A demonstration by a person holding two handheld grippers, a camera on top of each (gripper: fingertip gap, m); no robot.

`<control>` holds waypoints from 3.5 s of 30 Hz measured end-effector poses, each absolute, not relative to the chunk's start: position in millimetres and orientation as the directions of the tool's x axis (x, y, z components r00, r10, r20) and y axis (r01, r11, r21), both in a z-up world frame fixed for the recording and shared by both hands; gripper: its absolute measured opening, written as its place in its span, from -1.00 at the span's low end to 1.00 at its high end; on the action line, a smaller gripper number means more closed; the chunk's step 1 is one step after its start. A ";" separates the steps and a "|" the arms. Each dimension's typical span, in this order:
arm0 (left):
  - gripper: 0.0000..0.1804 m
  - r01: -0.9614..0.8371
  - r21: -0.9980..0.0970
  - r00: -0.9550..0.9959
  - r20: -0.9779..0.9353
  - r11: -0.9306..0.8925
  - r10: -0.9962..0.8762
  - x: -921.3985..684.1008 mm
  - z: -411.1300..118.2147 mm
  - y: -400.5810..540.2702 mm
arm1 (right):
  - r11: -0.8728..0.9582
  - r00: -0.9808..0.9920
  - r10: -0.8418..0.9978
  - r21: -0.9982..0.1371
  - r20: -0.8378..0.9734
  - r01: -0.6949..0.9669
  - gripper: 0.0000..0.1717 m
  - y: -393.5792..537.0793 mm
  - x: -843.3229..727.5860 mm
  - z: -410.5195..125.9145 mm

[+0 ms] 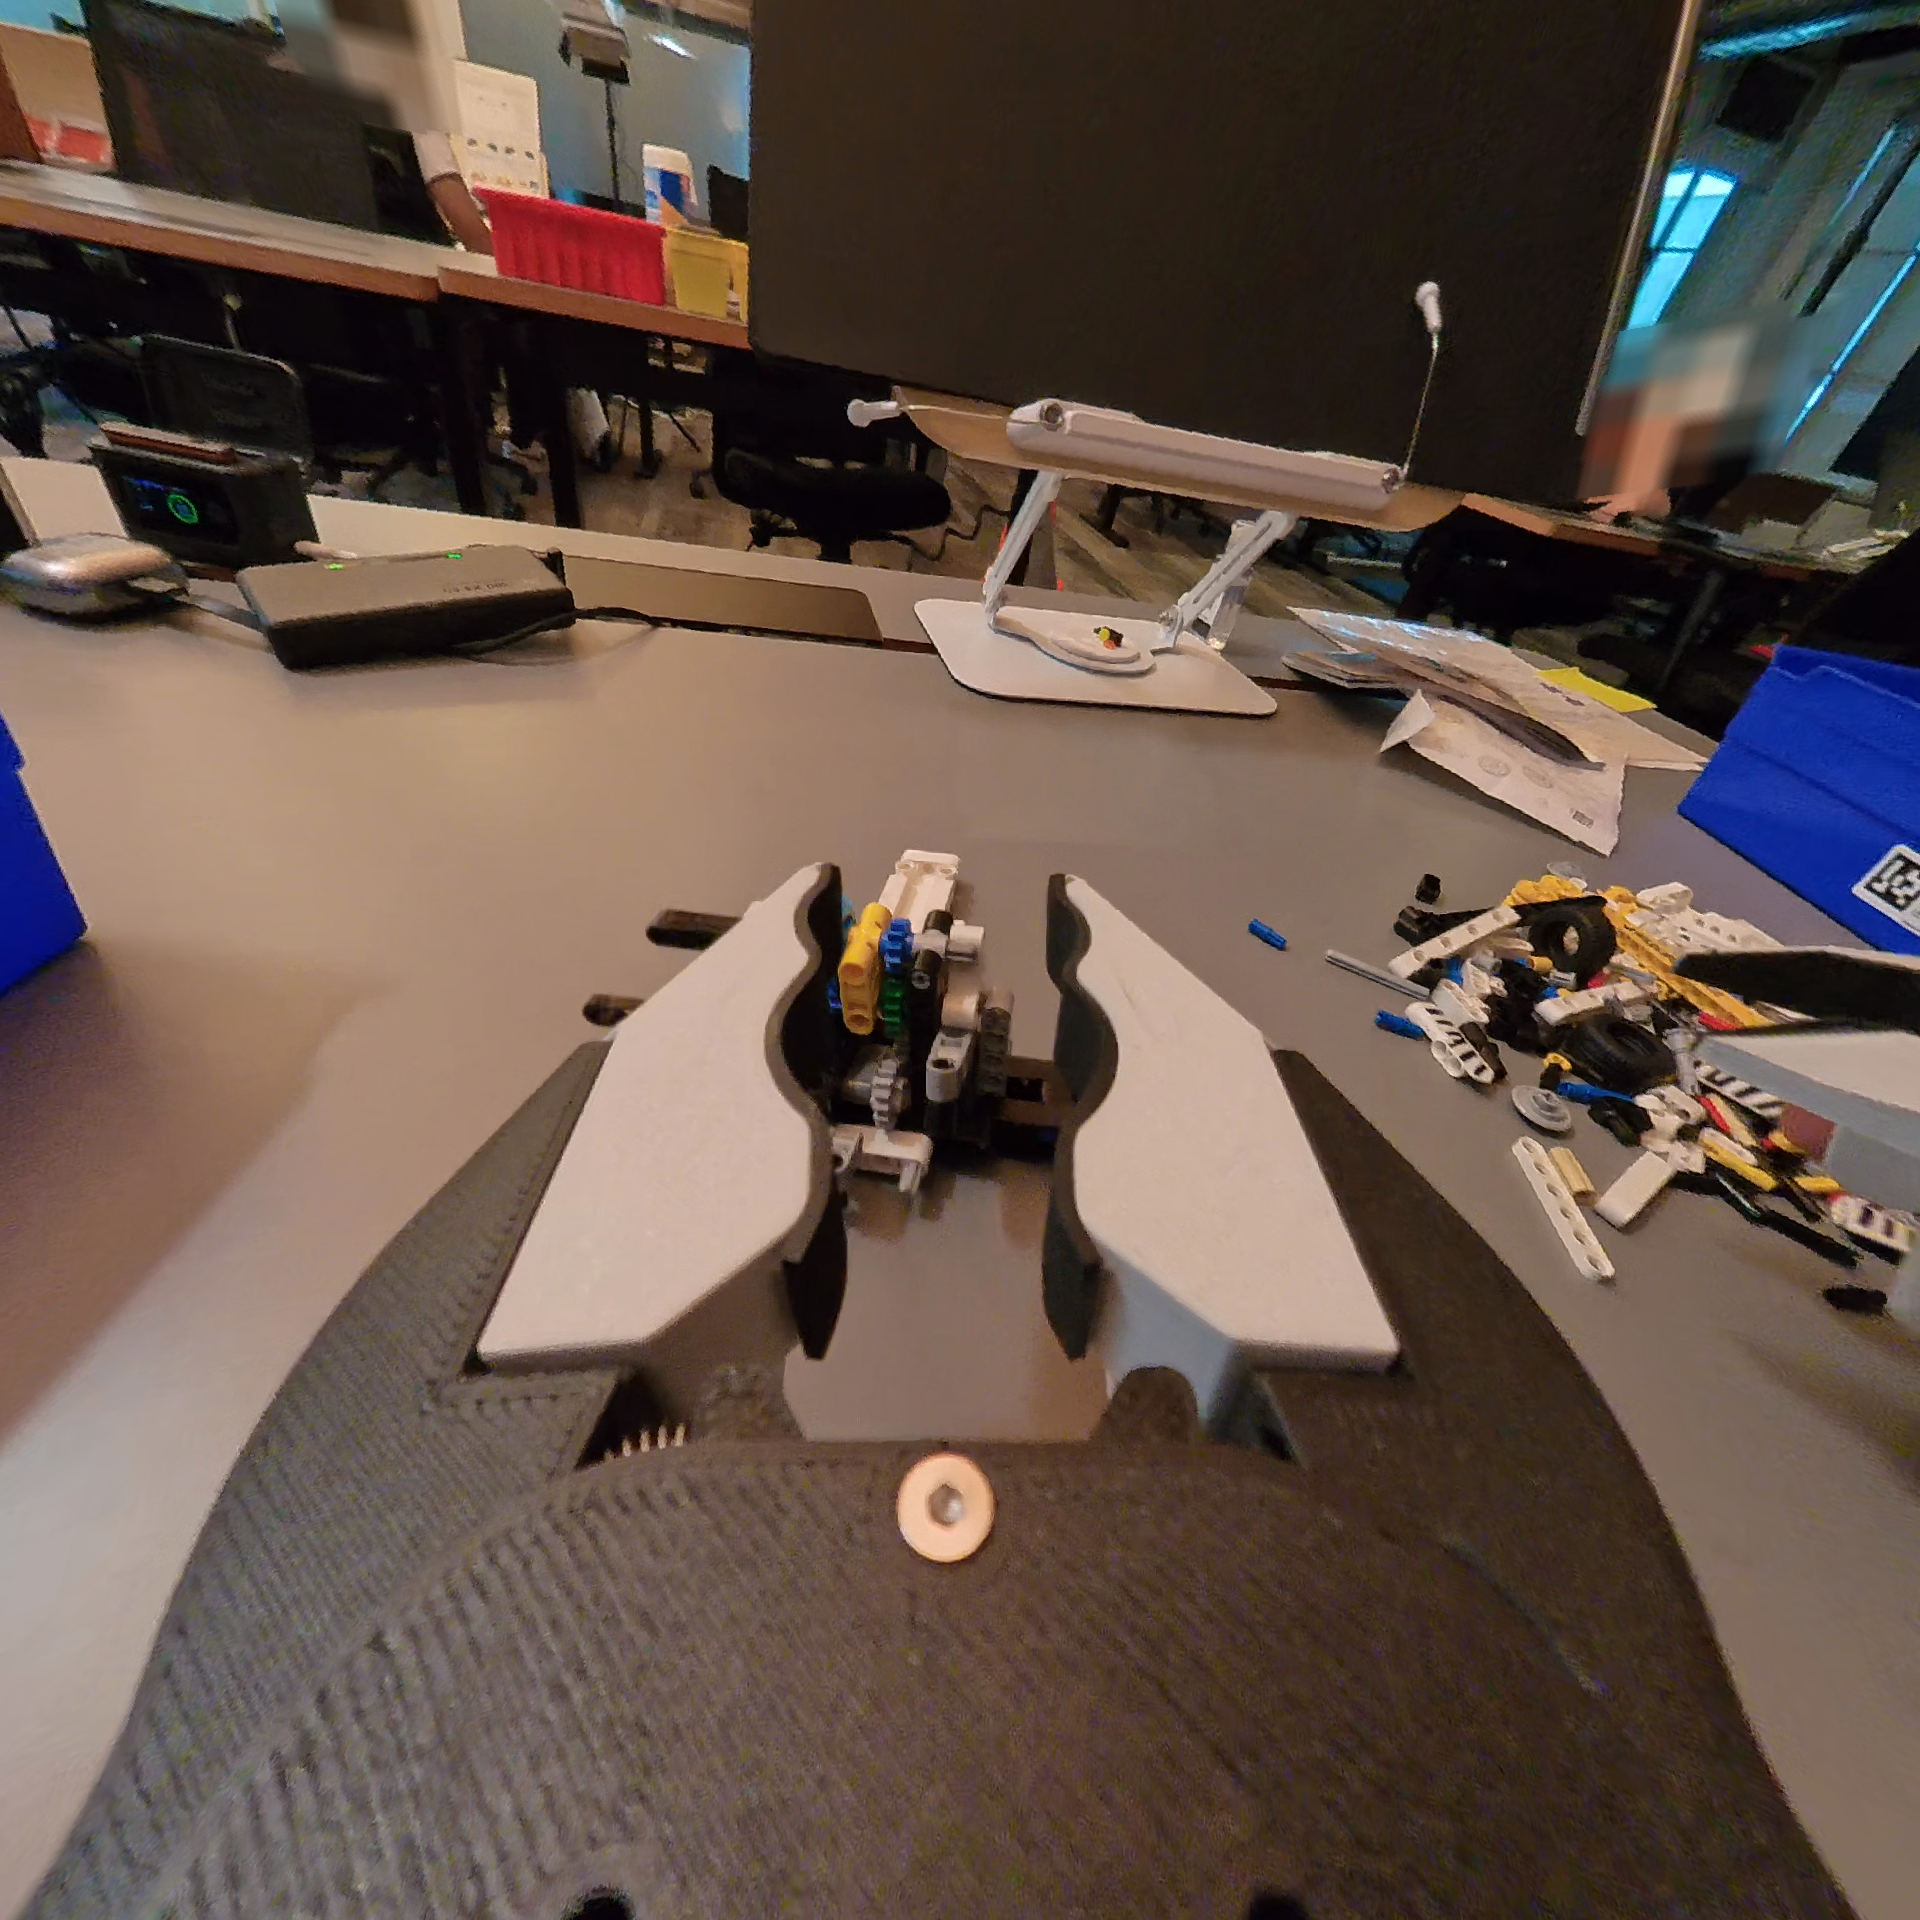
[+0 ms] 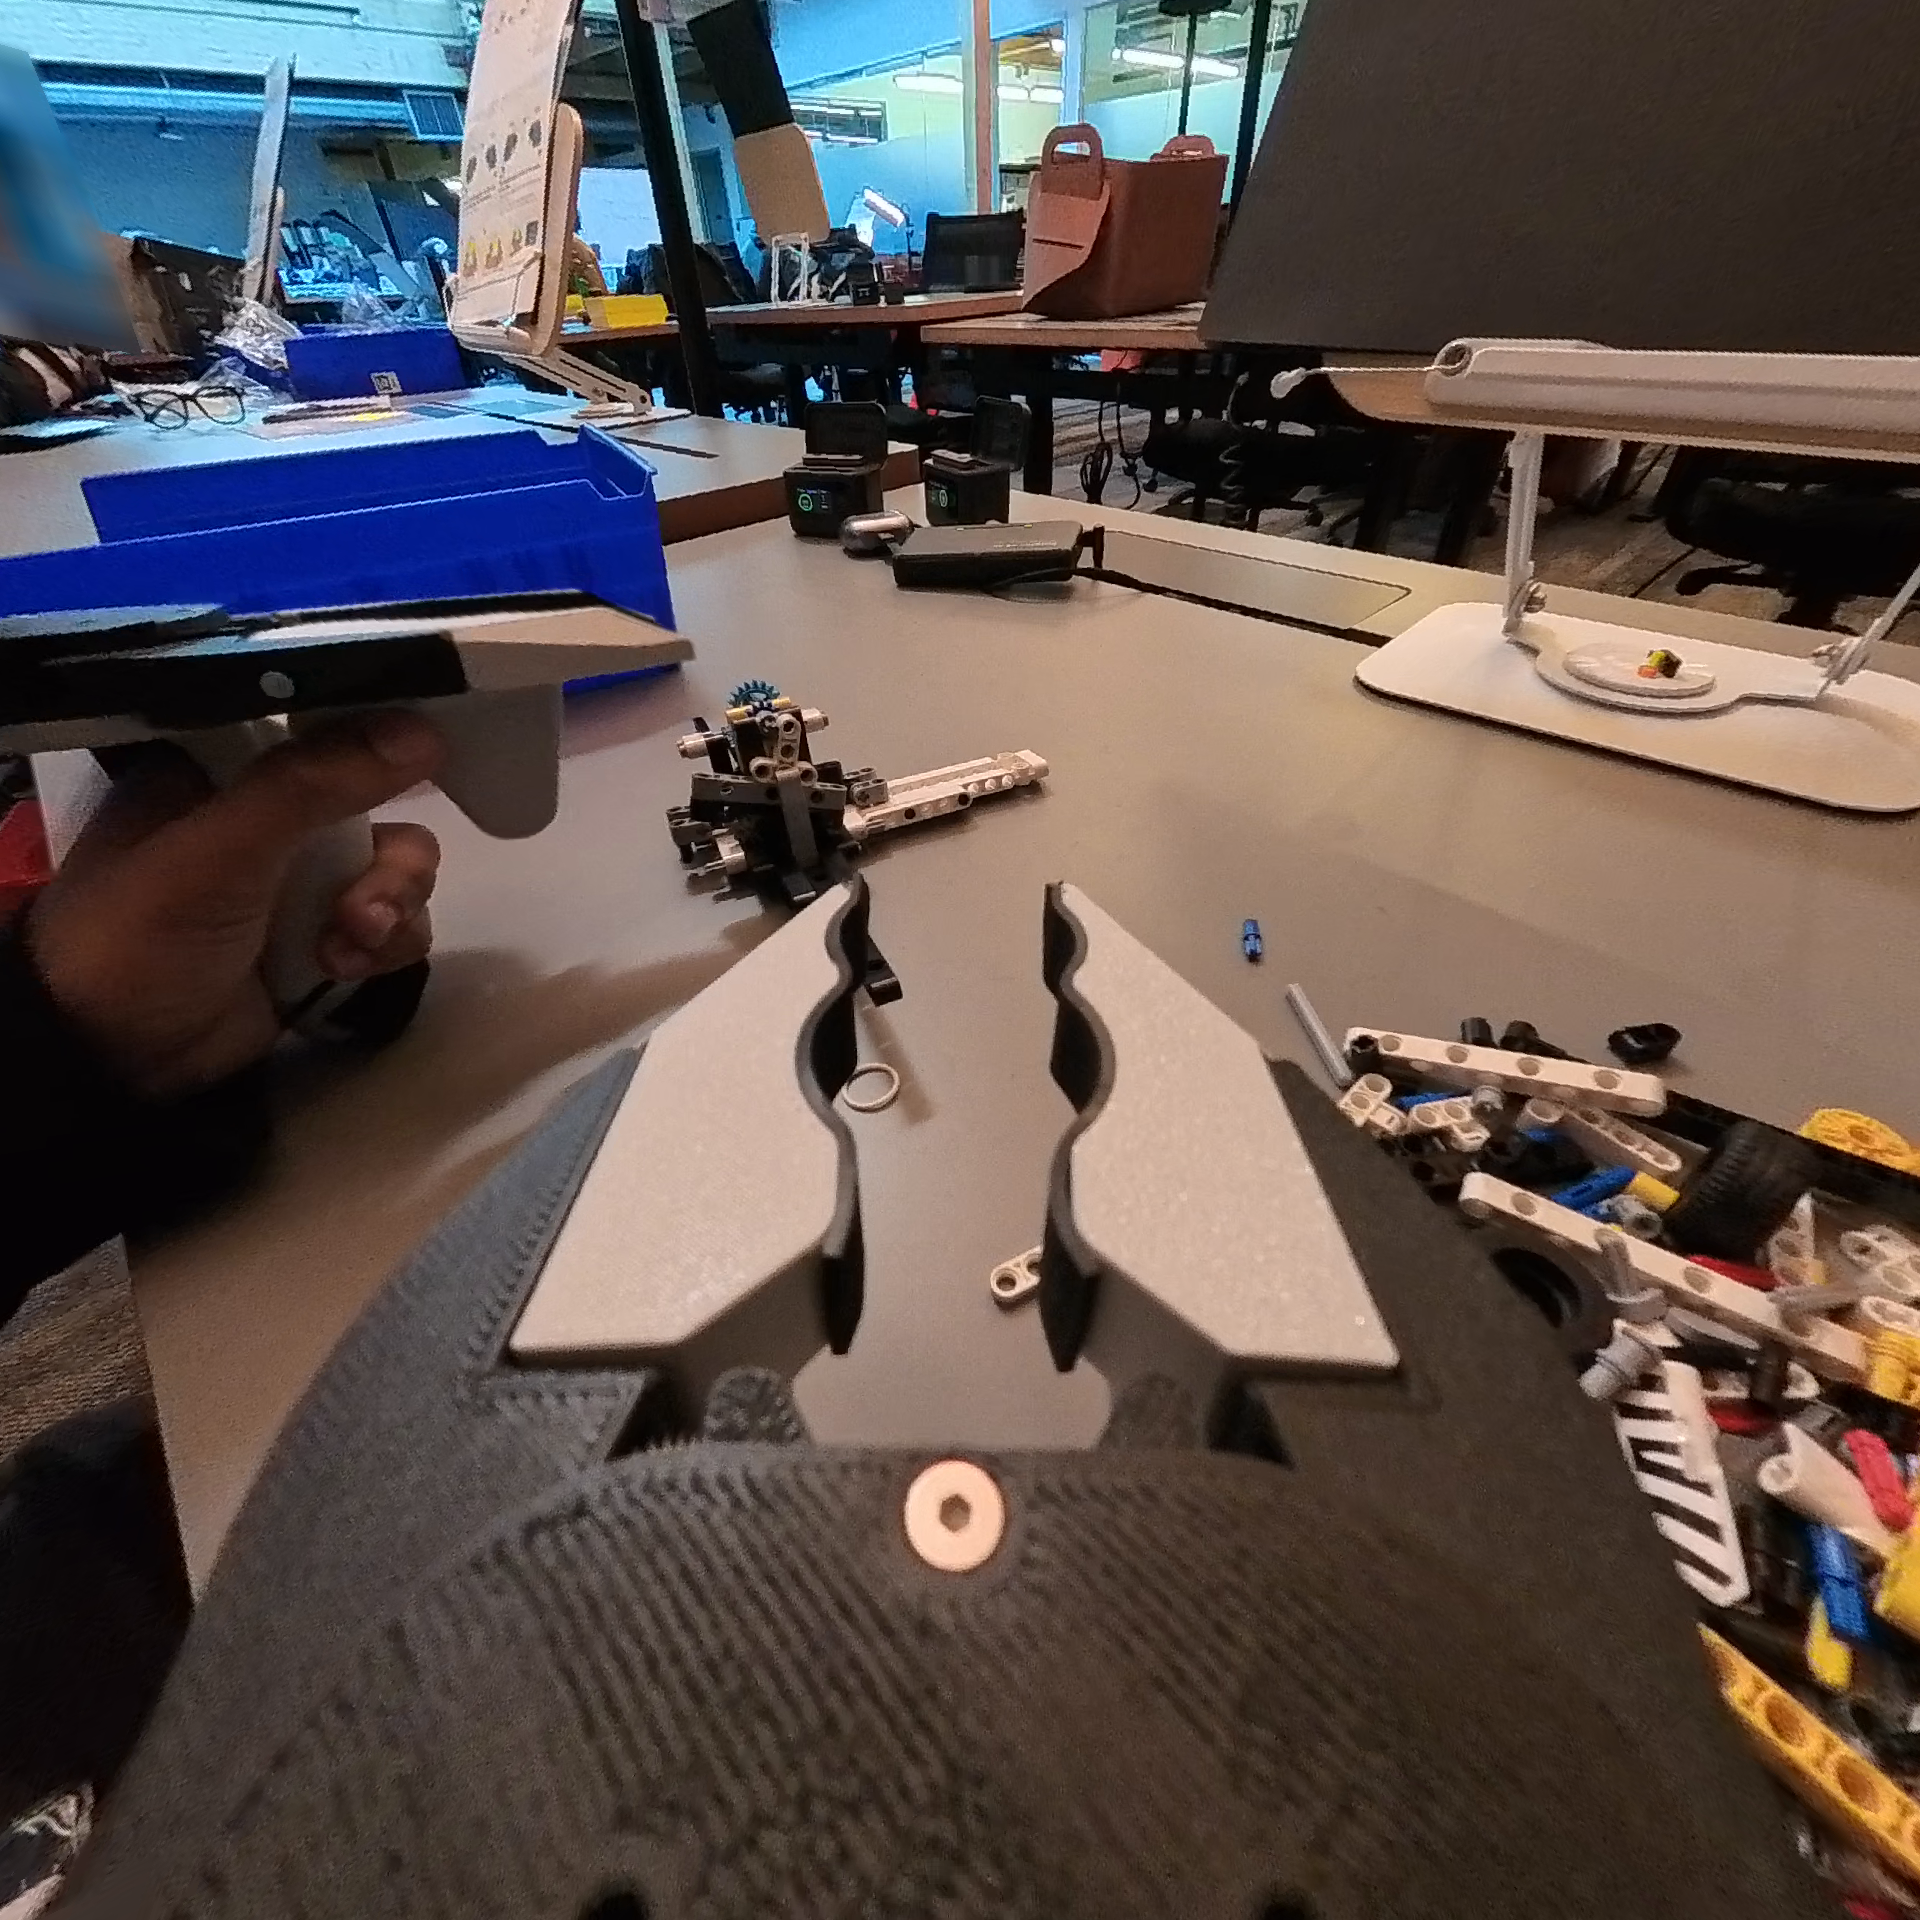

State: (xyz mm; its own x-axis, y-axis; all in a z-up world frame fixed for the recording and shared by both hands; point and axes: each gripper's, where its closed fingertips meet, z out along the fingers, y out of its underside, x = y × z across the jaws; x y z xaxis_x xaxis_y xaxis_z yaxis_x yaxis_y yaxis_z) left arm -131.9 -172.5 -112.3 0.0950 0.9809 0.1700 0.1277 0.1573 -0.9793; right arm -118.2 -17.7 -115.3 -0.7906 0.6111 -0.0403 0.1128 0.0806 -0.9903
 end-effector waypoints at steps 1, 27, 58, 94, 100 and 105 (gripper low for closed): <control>-0.59 0.139 -0.976 0.101 0.182 0.167 0.978 -129.8 -113.6 -171.4 | 0.081 -0.791 0.611 -0.990 -0.041 0.114 -0.63 -17.7 -118.4 -115.5; -0.92 0.574 -0.817 0.275 0.123 -0.060 0.954 -100.8 -171.5 -167.9 | 0.051 -0.803 0.586 -0.984 -0.111 0.173 -0.61 -16.9 -120.8 -116.8; -0.57 0.586 -0.810 0.155 0.138 0.021 0.978 -95.3 -177.1 -210.9 | 0.039 -0.815 0.562 -0.980 -0.141 0.196 -0.63 -17.6 -119.5 -117.3; -0.64 0.435 -0.822 0.809 0.178 -0.368 0.560 -29.9 -177.6 -83.5 | 0.085 -0.905 0.286 -0.933 -0.314 0.350 -0.73 -24.3 -93.0 -125.4; -0.63 0.437 -0.820 0.809 0.179 -0.370 0.560 -29.9 -178.1 -83.2 | 0.077 -0.902 0.280 -0.929 -0.328 0.362 -0.76 -24.0 -92.9 -125.1; -0.64 0.440 -0.818 0.809 0.182 -0.370 0.559 -29.9 -178.5 -83.0 | 0.093 -0.907 0.290 -0.935 -0.304 0.343 -0.78 -25.2 -92.0 -126.3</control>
State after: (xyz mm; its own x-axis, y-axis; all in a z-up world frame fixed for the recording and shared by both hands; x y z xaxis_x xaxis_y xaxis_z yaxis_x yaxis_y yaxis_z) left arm -29.9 -83.0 -178.5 0.8091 0.5588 0.1821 0.4400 -0.3704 -0.8181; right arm -92.0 -25.2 -126.3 -0.9073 0.2905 -0.3040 0.3429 0.0928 -0.9348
